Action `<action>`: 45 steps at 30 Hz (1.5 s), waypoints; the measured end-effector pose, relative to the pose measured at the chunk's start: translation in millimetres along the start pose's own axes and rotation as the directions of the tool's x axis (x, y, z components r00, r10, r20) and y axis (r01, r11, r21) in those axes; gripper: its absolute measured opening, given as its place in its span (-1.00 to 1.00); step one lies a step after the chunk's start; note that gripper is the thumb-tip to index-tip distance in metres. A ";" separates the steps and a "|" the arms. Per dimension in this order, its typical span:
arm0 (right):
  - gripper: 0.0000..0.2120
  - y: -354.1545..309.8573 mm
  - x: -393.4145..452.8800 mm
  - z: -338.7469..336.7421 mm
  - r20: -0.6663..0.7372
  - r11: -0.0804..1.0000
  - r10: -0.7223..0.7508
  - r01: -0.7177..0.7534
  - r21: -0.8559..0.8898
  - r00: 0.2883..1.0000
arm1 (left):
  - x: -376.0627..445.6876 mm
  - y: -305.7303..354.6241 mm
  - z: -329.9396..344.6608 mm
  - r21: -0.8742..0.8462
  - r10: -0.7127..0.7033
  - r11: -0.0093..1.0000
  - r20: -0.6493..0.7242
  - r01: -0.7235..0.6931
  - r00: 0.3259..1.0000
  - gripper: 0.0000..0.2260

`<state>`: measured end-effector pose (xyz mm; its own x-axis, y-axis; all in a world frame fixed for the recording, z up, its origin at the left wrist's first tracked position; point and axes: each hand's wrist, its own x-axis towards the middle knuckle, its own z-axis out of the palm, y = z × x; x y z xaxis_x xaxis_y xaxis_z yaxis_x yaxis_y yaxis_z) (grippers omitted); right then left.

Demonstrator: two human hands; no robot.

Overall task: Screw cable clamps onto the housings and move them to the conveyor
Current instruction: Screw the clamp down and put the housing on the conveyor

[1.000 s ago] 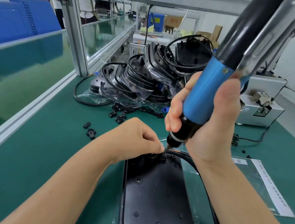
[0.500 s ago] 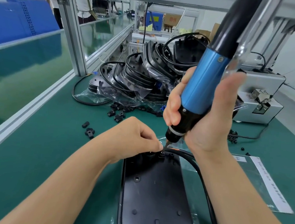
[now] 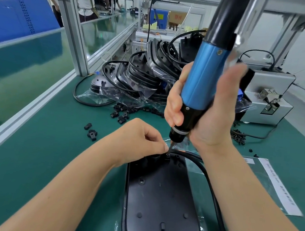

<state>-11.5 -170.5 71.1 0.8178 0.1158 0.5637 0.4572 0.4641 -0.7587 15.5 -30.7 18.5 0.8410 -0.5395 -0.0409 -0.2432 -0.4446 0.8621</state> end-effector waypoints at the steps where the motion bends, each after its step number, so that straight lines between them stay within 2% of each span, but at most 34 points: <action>1: -0.37 -1.1 1.3 -0.4 -0.003 1.000 0.009 -0.009 0.000 1.000 | -0.2 -0.1 0.1 0.003 0.000 1.000 -0.002 0.000 1.000 -0.88; 7: -0.39 1.8 4.5 -1.0 0.141 0.995 0.049 -0.061 0.078 0.989 | -1.6 -0.3 1.1 0.026 0.010 1.000 -0.024 -0.010 1.000 -0.88; 13: -0.30 3.0 2.2 -5.1 0.105 0.997 0.035 -0.042 0.064 0.994 | -1.2 -1.5 0.9 0.008 0.018 1.000 -0.015 -0.018 1.000 -0.91; 19: -0.43 3.1 3.0 -6.5 0.099 0.995 0.035 -0.045 0.093 0.994 | -0.5 -2.7 2.0 0.010 0.028 1.000 -0.031 -0.027 0.999 -0.91; 24: -0.31 4.7 3.1 -6.4 0.128 0.996 0.025 -0.036 0.085 0.991 | -0.6 -4.2 1.8 0.006 0.026 1.000 -0.038 -0.025 0.999 -0.91; 27: -0.27 4.4 2.4 -6.7 0.070 0.996 0.000 -0.006 0.086 0.998 | 0.7 -4.1 2.2 -0.011 0.026 1.000 -0.030 -0.026 0.999 -0.89; 30: -0.37 -3.5 -1.3 -20.5 -0.143 0.988 -0.034 0.055 0.144 0.989 | -0.6 -1.0 0.5 0.012 0.043 0.999 0.004 -0.043 0.999 -0.85; 32: -0.40 -16.1 -5.1 -38.5 -0.347 0.988 -0.008 0.061 0.142 0.938 | -2.4 2.2 -2.1 0.075 0.042 0.996 0.027 -0.044 0.999 -0.84; 35: -0.43 -35.5 -15.6 -64.8 -0.588 0.997 0.059 -0.017 0.078 0.807 | -4.4 9.3 -8.2 0.148 0.016 0.989 0.092 -0.030 0.996 -0.88; 36: -0.43 -40.1 -21.0 -73.0 -0.647 0.997 0.072 -0.049 0.053 0.759 | -3.7 11.7 -10.7 0.178 -0.001 0.984 0.122 -0.021 0.992 -0.82; 39: -0.40 -52.1 -37.5 -95.4 -0.772 0.988 0.061 -0.149 -0.044 0.633 | 0.4 19.3 -16.1 0.256 -0.071 0.966 0.176 0.024 0.982 -0.50; 40: -0.40 -55.6 -42.4 -103.1 -0.808 0.979 0.052 -0.188 -0.073 0.587 | 3.7 22.1 -16.8 0.287 -0.087 0.957 0.166 0.036 0.982 -0.49; 42: -0.43 -60.5 -52.2 -118.5 -0.862 0.961 0.023 -0.247 -0.120 0.507 | 14.9 26.1 -13.5 0.341 -0.072 0.940 0.111 0.030 0.991 -0.60; 45: -0.55 -59.1 -64.9 -139.7 -0.911 0.952 -0.022 -0.270 -0.145 0.412 | 40.6 33.4 4.3 0.430 0.084 0.900 -0.005 -0.073 0.996 -0.82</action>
<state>-42.8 -328.1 33.8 0.6455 -0.7622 -0.0483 0.2650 0.2828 -0.9218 39.4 -70.5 43.5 0.8203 -0.5709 0.0340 -0.4882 -0.6681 0.5615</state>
